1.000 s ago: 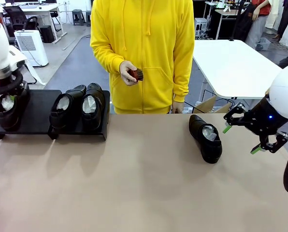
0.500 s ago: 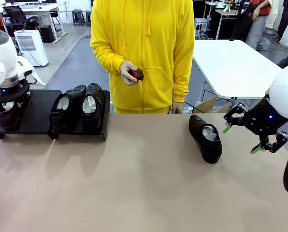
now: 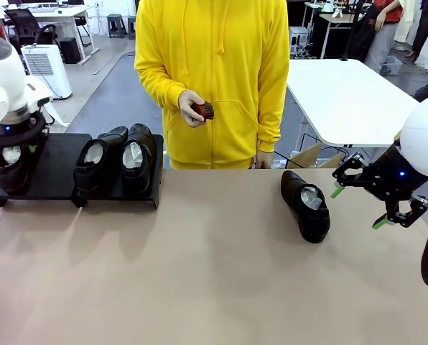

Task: Organize the shoes by placing them on the stand.
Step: Pick up one Shoe and place it in the middle of the table.

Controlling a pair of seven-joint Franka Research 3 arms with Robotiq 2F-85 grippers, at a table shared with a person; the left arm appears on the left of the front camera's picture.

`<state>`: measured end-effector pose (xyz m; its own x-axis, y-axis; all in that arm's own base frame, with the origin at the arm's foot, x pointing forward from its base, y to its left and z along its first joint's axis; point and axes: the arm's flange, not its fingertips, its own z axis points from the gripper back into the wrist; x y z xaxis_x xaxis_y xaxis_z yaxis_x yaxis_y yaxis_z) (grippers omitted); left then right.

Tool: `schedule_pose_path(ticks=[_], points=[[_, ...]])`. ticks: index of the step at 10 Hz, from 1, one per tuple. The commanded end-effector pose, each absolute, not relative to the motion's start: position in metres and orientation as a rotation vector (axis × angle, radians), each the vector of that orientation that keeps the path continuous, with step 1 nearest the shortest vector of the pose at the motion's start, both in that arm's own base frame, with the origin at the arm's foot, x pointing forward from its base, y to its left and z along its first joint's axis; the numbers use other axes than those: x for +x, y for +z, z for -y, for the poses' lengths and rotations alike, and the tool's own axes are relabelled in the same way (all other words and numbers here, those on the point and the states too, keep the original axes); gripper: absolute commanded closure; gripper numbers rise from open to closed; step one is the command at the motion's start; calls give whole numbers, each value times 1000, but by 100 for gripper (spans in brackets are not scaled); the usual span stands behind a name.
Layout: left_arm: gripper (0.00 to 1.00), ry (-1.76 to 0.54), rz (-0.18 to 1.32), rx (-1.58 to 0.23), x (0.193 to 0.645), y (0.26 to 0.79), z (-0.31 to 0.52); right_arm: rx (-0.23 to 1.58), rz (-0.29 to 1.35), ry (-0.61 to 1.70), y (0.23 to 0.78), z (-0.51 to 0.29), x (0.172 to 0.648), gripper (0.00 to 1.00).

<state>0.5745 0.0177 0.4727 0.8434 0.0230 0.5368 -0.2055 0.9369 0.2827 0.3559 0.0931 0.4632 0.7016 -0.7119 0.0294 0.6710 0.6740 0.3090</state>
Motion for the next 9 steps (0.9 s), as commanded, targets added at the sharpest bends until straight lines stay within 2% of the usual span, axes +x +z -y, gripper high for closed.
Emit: schedule_pose_path(ticks=[1, 3, 5, 7, 9], points=[[52, 136, 694, 262, 532, 519, 12, 294, 160, -762, 464, -92, 357, 0], [52, 135, 679, 201, 483, 548, 43, 294, 160, -762, 464, -92, 357, 0], [52, 84, 396, 98, 437, 554, 68, 286, 152, -781, 463, -93, 356, 0], [52, 41, 84, -46, 402, 547, 85, 213, 216, -628, 481, -114, 372, 0], [52, 30, -20, -119, 390, 543, 89, 137, 245, -507, 503, -133, 398, 0]])
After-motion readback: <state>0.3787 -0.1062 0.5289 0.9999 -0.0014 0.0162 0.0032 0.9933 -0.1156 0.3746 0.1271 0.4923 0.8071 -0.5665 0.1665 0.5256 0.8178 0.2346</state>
